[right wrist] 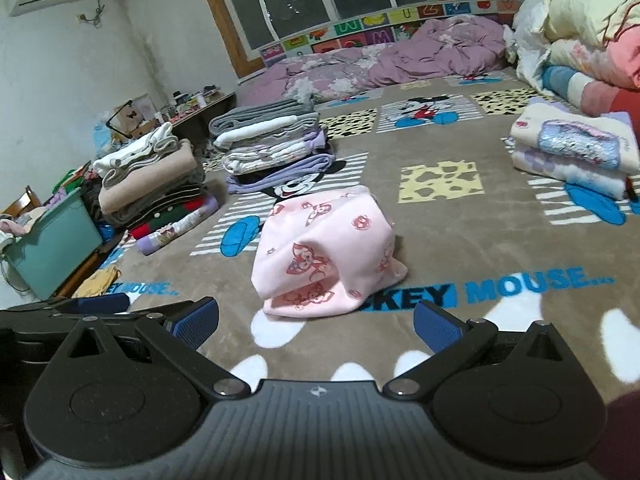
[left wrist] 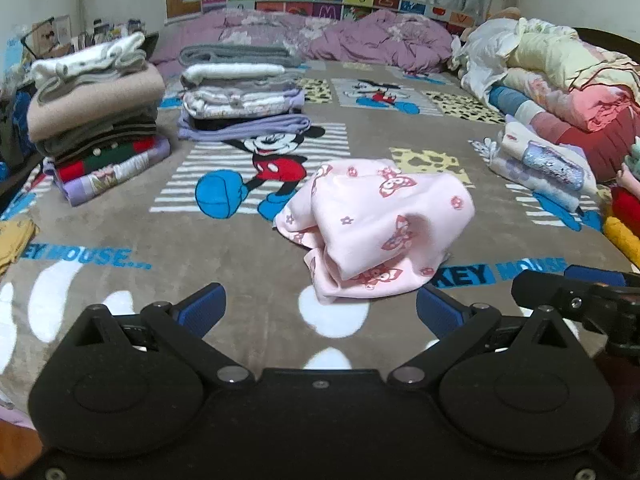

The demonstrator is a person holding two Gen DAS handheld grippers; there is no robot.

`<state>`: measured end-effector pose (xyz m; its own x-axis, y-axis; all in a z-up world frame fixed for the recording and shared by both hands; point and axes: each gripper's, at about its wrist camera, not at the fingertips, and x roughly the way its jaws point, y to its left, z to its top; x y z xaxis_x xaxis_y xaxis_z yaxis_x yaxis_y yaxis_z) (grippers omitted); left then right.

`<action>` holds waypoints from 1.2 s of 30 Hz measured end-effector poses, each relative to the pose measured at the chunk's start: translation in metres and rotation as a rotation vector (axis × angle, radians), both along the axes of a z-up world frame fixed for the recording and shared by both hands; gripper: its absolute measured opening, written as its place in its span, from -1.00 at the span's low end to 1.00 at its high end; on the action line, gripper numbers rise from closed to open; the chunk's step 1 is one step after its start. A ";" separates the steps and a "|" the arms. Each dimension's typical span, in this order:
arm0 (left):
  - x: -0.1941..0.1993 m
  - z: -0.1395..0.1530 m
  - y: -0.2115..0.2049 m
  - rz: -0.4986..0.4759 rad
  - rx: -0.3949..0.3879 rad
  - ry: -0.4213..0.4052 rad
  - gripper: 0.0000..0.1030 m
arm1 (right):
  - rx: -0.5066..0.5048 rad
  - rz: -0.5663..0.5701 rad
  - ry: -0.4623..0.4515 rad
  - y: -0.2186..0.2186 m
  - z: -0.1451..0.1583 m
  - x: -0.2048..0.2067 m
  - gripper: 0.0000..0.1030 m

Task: Fold clothes
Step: 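Reach both grippers to the pink garment and close on its edges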

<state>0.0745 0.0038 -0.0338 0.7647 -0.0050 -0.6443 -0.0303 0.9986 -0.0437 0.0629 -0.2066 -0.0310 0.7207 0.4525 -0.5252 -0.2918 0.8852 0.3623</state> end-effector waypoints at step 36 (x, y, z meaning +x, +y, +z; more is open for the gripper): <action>0.179 -0.076 0.116 0.072 -0.591 0.088 0.90 | 0.300 0.122 0.104 -0.035 -0.068 0.239 1.00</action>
